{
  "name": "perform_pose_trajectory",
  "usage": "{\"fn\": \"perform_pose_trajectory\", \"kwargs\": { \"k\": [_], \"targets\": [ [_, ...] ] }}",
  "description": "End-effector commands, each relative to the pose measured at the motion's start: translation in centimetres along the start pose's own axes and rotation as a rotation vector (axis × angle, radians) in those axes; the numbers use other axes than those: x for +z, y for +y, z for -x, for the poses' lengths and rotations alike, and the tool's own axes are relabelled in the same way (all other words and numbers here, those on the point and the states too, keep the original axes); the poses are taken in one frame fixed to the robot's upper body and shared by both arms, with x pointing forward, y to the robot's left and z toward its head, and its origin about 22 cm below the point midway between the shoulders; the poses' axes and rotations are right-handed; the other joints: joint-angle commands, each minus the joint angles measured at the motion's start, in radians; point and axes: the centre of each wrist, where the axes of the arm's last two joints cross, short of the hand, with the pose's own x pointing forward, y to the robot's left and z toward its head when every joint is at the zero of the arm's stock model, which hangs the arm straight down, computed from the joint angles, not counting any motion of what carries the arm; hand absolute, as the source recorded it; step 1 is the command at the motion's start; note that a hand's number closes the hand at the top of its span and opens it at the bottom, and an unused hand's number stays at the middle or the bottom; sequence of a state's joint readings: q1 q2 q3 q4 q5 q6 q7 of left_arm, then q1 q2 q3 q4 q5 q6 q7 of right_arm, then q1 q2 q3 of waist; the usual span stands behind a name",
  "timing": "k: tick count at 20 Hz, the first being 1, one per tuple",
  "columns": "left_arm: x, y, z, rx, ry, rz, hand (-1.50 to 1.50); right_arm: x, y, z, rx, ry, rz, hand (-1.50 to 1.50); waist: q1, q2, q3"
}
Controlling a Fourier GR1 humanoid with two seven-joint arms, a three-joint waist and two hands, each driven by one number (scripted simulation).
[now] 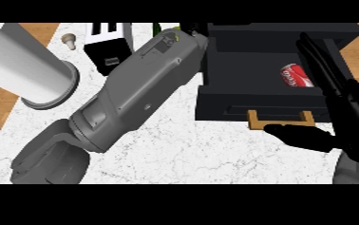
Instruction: Pick up the can, place it into the drawer and close the drawer
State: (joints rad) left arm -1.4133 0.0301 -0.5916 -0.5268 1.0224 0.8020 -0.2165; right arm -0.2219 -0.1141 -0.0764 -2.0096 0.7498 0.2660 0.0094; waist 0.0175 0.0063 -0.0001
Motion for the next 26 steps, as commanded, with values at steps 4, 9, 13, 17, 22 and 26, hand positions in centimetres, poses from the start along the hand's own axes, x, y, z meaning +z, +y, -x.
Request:
{"fn": "perform_pose_trajectory", "kwargs": {
  "k": [4,9,13,17,22,26],
  "targets": [
    [-0.6,0.3,-2.1,-0.021,0.001,-0.032,-1.5,-4.9,4.8,0.5,0.173,-0.045,-0.105,-1.5,0.001,-0.001,0.0],
    [-0.9,3.7,-1.0,-0.026,0.007,-0.034,-1.5,-6.0,7.1,3.3,0.318,-0.039,-0.197,-1.5,0.019,-0.008,0.0],
    [-1.3,5.5,-1.3,-0.018,-0.011,-0.047,-1.5,-7.9,9.8,5.2,0.37,-0.002,-0.176,-1.5,0.019,-0.004,0.0],
    [-0.3,6.3,-1.0,-0.03,0.007,-0.059,-1.5,-8.2,13.1,5.8,0.399,0.031,-0.198,-1.5,0.022,-0.007,0.0],
    [-0.9,8.0,-1.9,-0.044,-0.007,-0.071,-1.5,-8.9,14.2,9.8,0.48,0.068,-0.183,-1.5,0.027,0.004,0.001],
    [-1.6,11.3,-3.4,-0.04,-0.011,-0.068,-1.5,-8.5,15.5,10.4,0.511,0.071,-0.136,-1.5,0.029,0.002,0.001]
  ]
}}
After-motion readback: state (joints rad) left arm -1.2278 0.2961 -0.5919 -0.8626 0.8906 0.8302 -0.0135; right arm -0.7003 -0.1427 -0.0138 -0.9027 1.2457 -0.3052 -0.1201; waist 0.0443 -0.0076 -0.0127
